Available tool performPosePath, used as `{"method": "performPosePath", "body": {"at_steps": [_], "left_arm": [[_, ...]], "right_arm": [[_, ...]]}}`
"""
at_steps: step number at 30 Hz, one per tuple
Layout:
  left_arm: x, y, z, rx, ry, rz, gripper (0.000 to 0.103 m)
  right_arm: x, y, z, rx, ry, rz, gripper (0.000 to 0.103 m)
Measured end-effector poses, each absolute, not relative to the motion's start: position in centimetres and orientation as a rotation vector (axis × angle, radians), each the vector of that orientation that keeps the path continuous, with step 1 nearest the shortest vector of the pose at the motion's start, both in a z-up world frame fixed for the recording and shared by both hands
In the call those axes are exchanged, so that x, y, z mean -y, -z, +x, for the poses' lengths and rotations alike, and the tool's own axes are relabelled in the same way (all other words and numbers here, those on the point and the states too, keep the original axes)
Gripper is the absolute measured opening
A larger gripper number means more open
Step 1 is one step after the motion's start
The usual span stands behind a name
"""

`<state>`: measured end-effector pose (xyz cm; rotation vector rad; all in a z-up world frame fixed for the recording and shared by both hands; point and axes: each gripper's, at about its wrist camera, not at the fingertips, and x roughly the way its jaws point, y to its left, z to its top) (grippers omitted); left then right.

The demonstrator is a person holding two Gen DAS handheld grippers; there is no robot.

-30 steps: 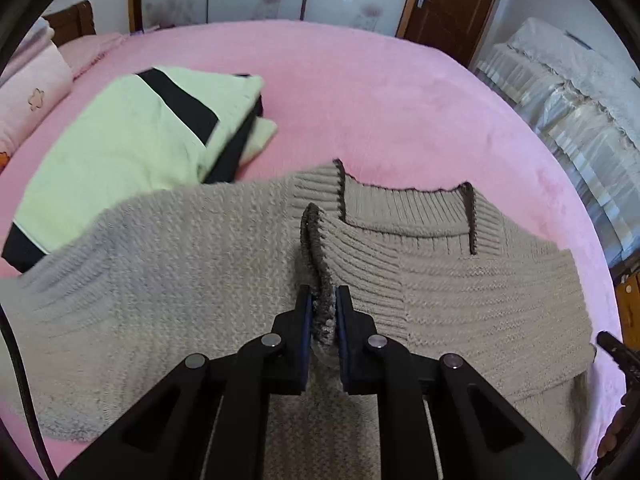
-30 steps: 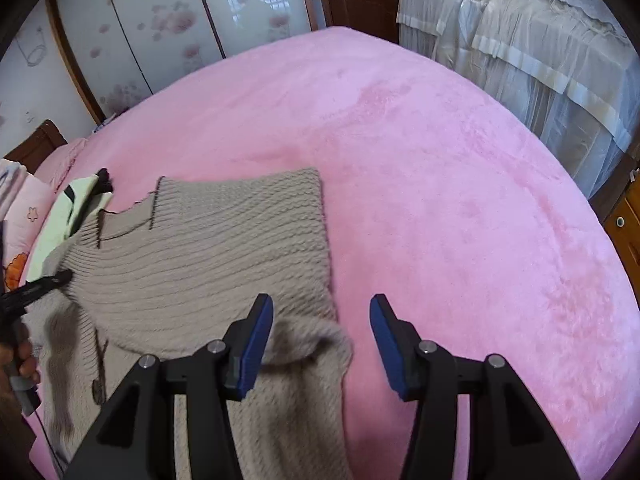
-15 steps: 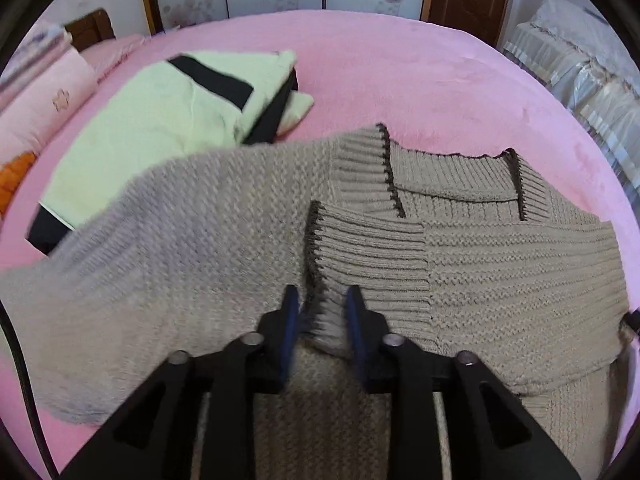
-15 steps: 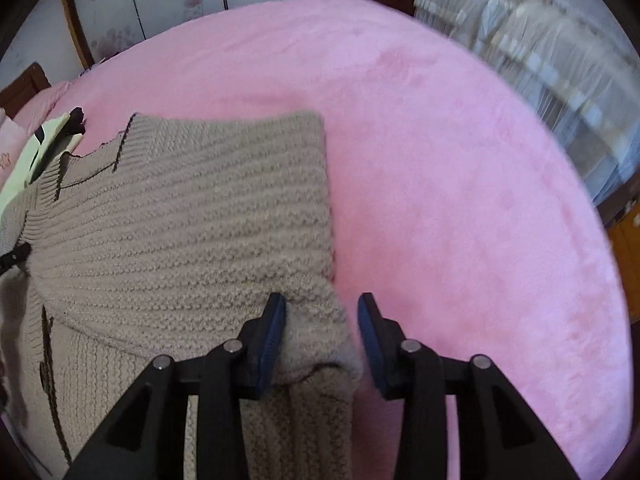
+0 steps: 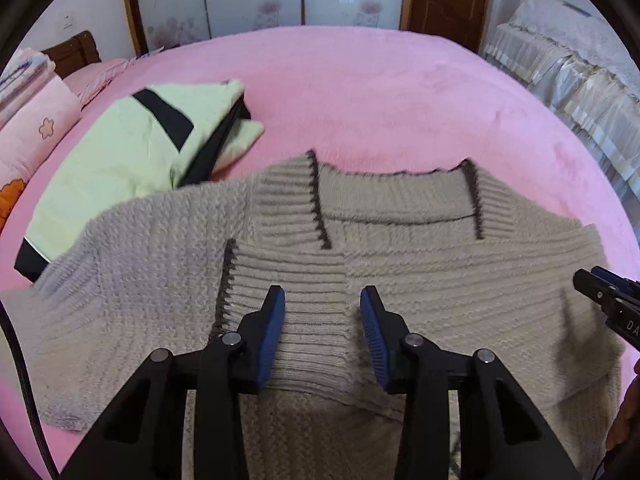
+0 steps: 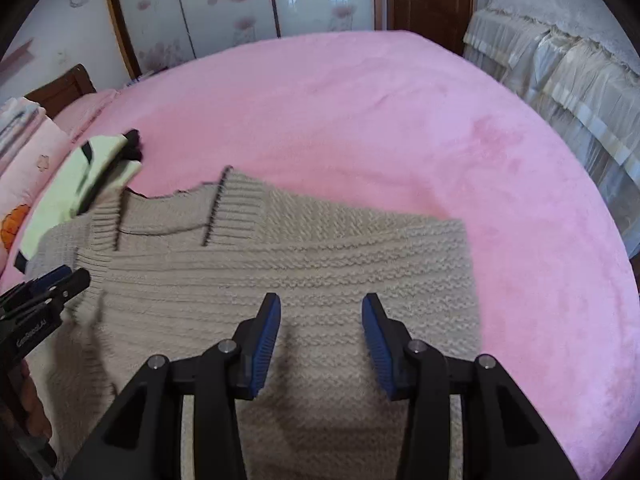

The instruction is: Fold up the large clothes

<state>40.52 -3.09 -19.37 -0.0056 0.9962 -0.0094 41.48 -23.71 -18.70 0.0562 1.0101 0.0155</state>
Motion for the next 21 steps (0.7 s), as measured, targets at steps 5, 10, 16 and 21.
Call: {"method": "performPosePath", "body": {"at_steps": [5, 10, 16, 21], "left_arm": [[2.0, 21.4, 41.3, -1.011, -0.011, 0.002, 0.038], [2.1, 21.0, 41.0, -1.003, -0.012, 0.013, 0.038], [2.2, 19.0, 39.6, -0.99, 0.003, -0.004, 0.052], [2.8, 16.0, 37.5, -0.931, 0.011, 0.026, 0.06]], "right_arm": [[27.5, 20.8, 41.8, -1.032, 0.058, 0.021, 0.026], [29.0, 20.3, 41.2, -1.023, 0.082, 0.049, 0.014], [28.0, 18.5, 39.2, -1.016, 0.049, 0.096, 0.017], [27.0, 16.5, 36.7, -1.004, 0.005, 0.123, 0.017]]}}
